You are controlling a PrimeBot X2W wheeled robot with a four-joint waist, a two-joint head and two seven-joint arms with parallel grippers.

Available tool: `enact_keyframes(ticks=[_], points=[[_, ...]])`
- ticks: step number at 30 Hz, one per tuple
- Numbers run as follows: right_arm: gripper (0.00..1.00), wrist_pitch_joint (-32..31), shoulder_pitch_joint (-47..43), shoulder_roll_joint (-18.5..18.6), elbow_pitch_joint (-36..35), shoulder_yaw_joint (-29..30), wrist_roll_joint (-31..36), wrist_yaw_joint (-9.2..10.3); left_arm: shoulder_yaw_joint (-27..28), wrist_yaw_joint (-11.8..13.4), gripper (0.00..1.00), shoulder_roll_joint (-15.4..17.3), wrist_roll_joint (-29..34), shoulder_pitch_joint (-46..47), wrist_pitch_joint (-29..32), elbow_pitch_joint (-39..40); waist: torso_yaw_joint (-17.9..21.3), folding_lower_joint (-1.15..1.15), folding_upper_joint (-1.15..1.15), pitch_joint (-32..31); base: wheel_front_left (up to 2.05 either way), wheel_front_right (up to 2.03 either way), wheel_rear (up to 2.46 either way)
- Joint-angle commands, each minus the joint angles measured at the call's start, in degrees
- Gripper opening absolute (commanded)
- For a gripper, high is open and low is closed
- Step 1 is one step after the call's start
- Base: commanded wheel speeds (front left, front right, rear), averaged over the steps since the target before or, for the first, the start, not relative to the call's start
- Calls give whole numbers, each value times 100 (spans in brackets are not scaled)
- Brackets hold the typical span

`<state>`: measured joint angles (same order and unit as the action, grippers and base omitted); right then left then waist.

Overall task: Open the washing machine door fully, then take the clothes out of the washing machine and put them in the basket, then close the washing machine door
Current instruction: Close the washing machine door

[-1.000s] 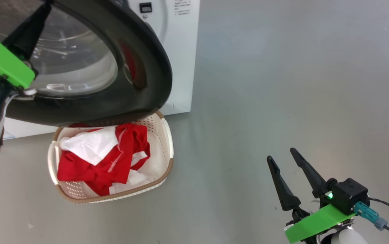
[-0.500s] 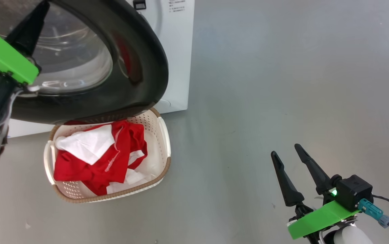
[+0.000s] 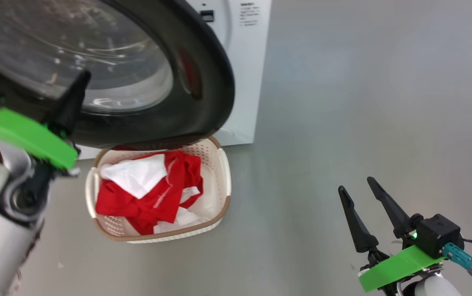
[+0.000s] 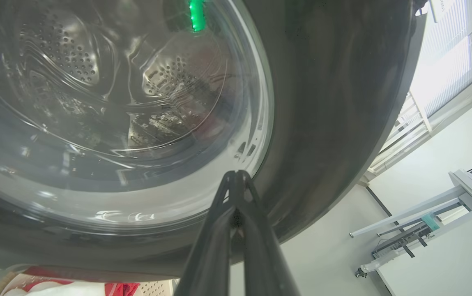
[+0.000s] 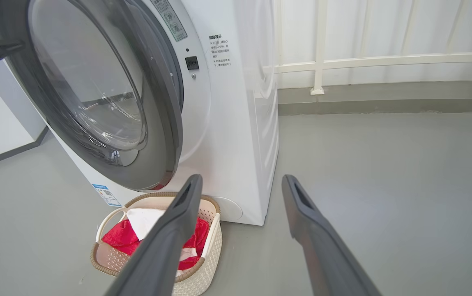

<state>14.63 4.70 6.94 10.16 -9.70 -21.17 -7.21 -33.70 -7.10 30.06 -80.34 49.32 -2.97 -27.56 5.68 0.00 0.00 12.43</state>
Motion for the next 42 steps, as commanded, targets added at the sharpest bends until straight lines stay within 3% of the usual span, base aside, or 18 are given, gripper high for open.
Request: enact_keyframes(ticks=[1,2,4,7,9,12,13,14,20,31,42], points=[[100,37,-64,77,-138,-63,3,-28,155,-38,6,285,-45,-119,-209,125,-209,0,0,-156,0,0,0],[100,37,-89,91,-138,-55,7,-28,118,-38,11,279,-52,-223,-289,130,-250,0,0,-187,0,0,0],[100,37,-136,118,-136,-29,8,-28,30,-38,33,280,-48,-427,-443,140,-327,0,0,-248,0,0,0],[100,37,-199,157,-141,30,2,-28,-135,-38,47,307,12,-714,-671,166,-434,0,0,-314,0,0,0],[100,37,-231,179,-148,71,2,-28,-197,-38,69,307,-12,-895,-806,200,-498,0,0,-345,0,0,0],[100,37,-274,207,-154,130,-2,-28,-289,-38,90,327,32,-1162,-987,222,-577,0,0,-394,0,0,0],[100,37,-274,207,-154,130,-2,-28,-289,-38,90,327,32,-1162,-987,222,-577,0,0,-394,0,0,0],[100,37,-292,214,-155,156,-4,-28,-314,-38,97,340,76,-1248,-1038,214,-606,0,0,-415,0,0,0],[100,37,-420,205,-190,284,24,-28,-203,-38,100,261,286,-1796,-1190,42,-717,0,0,-511,0,0,0],[100,37,-581,189,-189,343,27,-28,1370,-38,100,-373,1834,-3074,-1201,-29,-736,0,0,-623,0,0,0],[100,37,-845,218,-171,439,26,-28,2503,-38,100,-1027,2702,-4289,-1202,377,-648,0,0,-802,0,0,0]])
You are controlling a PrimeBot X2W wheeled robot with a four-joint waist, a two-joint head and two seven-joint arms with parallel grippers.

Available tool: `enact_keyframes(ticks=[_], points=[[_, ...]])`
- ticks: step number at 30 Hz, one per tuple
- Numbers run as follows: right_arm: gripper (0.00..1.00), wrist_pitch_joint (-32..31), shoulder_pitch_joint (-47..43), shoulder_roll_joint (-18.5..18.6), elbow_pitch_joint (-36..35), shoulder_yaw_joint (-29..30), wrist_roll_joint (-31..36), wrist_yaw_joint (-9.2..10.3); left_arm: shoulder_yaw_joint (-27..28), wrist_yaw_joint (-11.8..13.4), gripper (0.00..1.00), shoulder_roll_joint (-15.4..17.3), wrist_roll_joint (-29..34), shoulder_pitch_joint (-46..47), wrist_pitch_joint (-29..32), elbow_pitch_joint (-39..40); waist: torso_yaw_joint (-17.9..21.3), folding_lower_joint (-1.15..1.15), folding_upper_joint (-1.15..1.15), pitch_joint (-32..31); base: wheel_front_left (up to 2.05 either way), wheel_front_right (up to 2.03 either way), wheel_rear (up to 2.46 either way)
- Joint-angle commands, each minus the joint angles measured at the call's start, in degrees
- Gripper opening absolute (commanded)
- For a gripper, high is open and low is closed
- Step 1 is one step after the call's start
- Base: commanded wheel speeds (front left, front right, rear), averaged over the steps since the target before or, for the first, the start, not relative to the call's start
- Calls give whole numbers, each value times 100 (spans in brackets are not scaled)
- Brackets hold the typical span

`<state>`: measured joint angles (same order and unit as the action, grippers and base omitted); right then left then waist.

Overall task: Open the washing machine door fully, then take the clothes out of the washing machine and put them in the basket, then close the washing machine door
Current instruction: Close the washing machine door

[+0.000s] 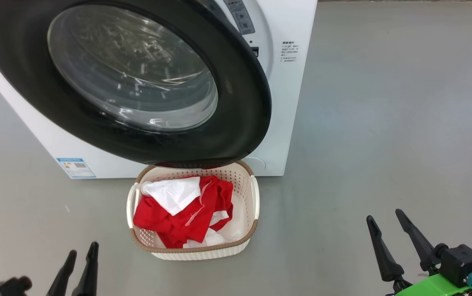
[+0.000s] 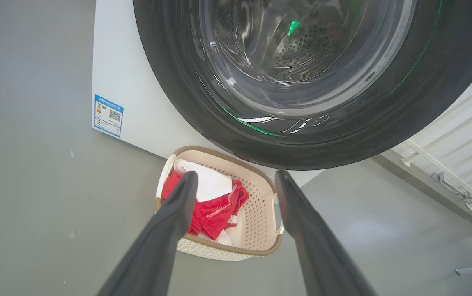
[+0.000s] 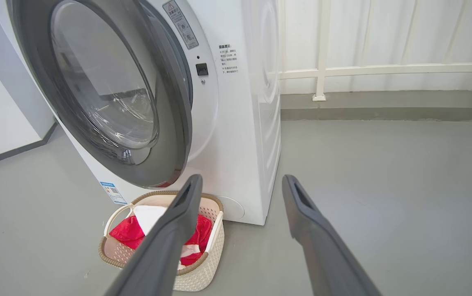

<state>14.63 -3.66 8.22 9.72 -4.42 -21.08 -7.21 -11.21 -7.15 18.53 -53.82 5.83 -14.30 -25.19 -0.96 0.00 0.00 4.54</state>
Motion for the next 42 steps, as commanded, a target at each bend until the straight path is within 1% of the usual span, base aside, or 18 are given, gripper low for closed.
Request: enact_keyframes(ticks=[1,4,8,15,16,18,22,26,31,34,42], points=[[100,37,-33,91,-129,-72,18,-28,345,-34,100,81,130,-8,-69,177,27,0,0,-18,0,0,0],[100,37,-102,97,-137,-20,19,-28,596,-34,100,-44,486,-194,-69,297,64,0,0,-33,0,0,0],[100,37,-180,88,-145,40,38,-28,938,-34,100,-233,1252,-395,-70,461,120,0,0,-86,0,0,0],[100,37,-269,96,-149,116,46,-28,1662,-34,100,-746,2588,-667,-70,846,187,0,0,-206,0,0,0],[100,37,-269,96,-149,116,46,-28,1662,-34,100,-746,2588,-667,-70,846,187,0,0,-206,0,0,0],[100,37,-284,84,-156,136,50,-28,1818,-34,100,-886,2888,-736,-70,982,204,0,0,-239,0,0,0],[100,37,-297,64,-165,193,55,-28,1971,-34,100,-1057,3395,-858,-70,1219,230,0,0,-281,0,0,0],[100,37,-306,44,-187,282,59,-28,2005,-34,100,-1151,3770,-978,-70,1423,254,0,0,-311,0,0,0],[100,37,-340,0,-235,360,65,-28,2005,-34,100,-1245,4063,-1104,-70,1560,290,0,0,-343,0,0,0],[100,37,-390,-27,-242,371,64,-28,1957,-34,100,-1286,4167,-1165,-70,1524,307,0,0,-367,0,0,0],[100,37,-421,-57,-215,349,64,-28,1897,-34,100,-1311,4183,-1151,-70,1433,324,0,0,-357,0,0,0]])
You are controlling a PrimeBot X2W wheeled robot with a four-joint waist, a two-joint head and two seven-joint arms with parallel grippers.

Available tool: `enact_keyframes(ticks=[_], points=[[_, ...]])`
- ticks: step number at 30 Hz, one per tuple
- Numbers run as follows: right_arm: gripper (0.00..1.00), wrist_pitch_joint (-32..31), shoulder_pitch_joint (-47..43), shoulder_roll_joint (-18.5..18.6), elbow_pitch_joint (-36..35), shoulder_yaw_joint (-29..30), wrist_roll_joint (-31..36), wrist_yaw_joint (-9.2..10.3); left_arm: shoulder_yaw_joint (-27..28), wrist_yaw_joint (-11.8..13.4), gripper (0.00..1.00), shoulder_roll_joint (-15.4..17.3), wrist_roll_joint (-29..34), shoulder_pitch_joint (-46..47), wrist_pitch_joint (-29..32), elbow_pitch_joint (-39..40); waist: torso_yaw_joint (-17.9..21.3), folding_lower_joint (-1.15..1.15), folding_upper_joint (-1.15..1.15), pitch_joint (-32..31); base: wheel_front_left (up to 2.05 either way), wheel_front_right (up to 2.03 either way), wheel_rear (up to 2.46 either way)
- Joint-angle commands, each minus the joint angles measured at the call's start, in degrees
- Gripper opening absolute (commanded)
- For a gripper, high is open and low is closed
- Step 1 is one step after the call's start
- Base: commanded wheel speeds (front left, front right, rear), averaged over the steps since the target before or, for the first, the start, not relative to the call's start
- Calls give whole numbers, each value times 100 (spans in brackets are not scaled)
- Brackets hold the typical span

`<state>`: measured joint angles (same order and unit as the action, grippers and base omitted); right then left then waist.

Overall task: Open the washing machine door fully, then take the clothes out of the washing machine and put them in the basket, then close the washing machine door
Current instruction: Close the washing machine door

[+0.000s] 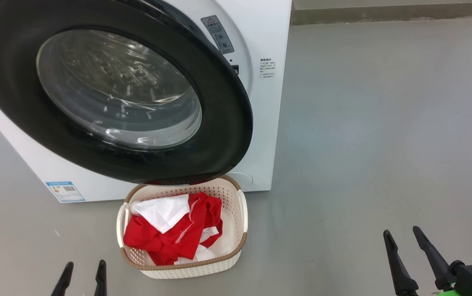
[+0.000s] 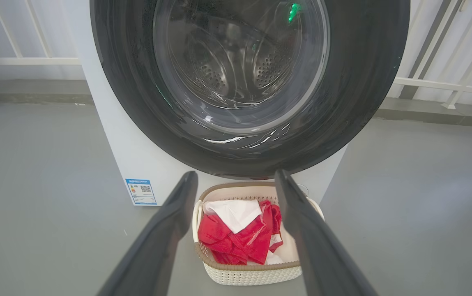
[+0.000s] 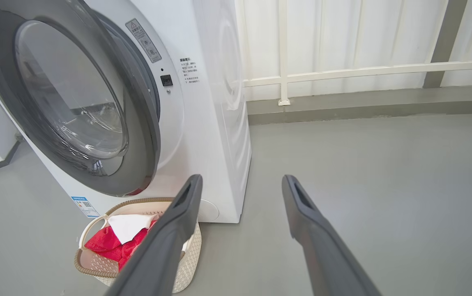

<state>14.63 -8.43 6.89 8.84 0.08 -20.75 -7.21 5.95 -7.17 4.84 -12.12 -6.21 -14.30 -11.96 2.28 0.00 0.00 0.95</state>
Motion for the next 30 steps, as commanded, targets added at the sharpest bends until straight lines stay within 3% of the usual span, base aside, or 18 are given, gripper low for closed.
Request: enact_keyframes(ticks=[1,13,14,15,16,17,18,19,30], points=[[100,37,56,75,-125,-97,32,-28,180,-32,100,56,13,55,-70,118,-3,0,0,3,0,0,0],[100,37,94,86,-115,-136,25,-28,138,-32,100,71,4,83,-70,195,-58,0,0,9,0,0,0],[85,37,115,96,-105,-169,13,-28,127,-32,100,66,5,87,-70,197,-71,0,0,14,0,0,0],[50,37,145,110,-94,-205,2,-28,116,-32,100,58,5,93,-70,198,-85,0,0,20,0,0,0],[39,37,185,124,-85,-241,-12,-28,103,-32,100,49,2,101,-70,201,-105,0,0,29,0,0,0],[14,37,231,135,-78,-270,-31,-28,82,-32,100,39,2,115,-70,203,-132,0,0,43,0,0,0],[14,37,231,135,-78,-270,-31,-28,82,-32,100,39,2,115,-70,203,-132,0,0,43,0,0,0],[0,37,286,145,-73,-305,-48,-28,60,-32,100,29,5,130,-70,205,-160,0,0,54,0,0,0],[0,37,1583,399,83,-1141,-269,-28,-186,-32,100,-66,24,456,-70,241,-626,0,0,412,0,0,0]])
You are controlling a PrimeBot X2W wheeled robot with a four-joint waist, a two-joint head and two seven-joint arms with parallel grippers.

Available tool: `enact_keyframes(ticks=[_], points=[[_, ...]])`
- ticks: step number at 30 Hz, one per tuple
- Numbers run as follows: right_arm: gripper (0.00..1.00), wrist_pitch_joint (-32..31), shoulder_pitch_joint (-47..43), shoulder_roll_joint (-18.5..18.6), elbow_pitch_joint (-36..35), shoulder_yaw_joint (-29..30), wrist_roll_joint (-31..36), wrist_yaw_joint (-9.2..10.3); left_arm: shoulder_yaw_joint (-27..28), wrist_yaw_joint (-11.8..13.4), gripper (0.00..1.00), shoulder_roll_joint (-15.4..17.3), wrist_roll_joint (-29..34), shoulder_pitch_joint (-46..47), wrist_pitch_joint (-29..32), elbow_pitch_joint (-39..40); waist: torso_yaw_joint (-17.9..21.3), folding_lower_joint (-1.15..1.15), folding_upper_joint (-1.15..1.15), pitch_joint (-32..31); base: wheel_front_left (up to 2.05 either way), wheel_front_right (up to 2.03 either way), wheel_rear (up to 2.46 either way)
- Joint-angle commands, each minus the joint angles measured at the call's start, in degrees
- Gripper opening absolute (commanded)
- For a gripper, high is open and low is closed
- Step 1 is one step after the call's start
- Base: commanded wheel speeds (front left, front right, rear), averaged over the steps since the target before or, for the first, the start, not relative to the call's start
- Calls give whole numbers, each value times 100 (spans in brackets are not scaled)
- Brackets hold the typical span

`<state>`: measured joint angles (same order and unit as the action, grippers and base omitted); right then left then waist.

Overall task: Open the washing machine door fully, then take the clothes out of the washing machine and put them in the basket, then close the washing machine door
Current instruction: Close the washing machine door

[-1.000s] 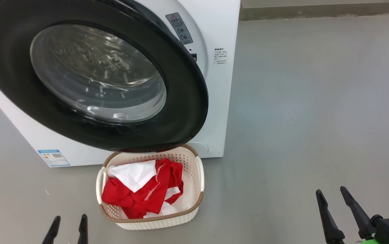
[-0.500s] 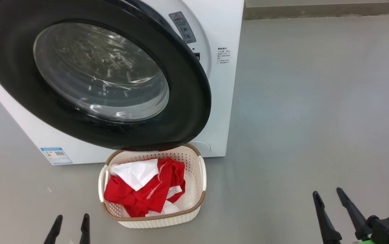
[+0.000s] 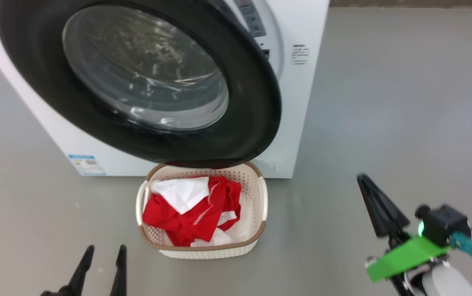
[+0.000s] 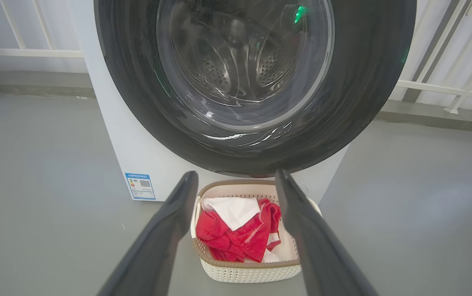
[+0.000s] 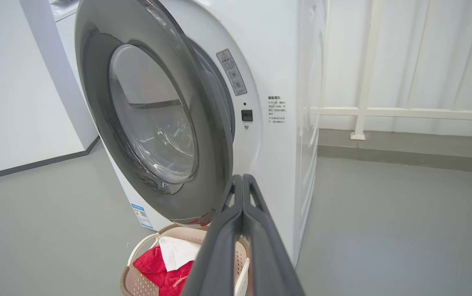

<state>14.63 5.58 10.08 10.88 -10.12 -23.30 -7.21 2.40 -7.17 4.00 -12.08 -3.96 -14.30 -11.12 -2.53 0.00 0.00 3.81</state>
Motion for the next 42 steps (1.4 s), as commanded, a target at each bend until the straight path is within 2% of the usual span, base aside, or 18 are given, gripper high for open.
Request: enact_keyframes(ticks=[1,11,19,29,42], points=[[0,37,331,90,-89,-185,-39,-28,134,-32,100,5,15,271,-70,157,-206,0,0,166,0,0,0],[0,37,1617,215,172,-444,-201,-28,-196,-32,100,-104,-125,761,-70,204,-969,0,0,783,0,0,0],[0,37,2362,519,349,-648,-268,-28,-528,-32,100,-111,-589,1137,-70,211,-1433,0,0,1296,0,0,0],[0,37,2893,630,613,-727,-347,-28,-785,16,100,-112,-796,1361,-70,273,-1631,0,0,1615,0,0,0],[0,37,3356,760,563,-414,-406,-28,-1020,65,100,-112,-952,1608,-70,390,-1705,0,0,2027,0,0,0]])
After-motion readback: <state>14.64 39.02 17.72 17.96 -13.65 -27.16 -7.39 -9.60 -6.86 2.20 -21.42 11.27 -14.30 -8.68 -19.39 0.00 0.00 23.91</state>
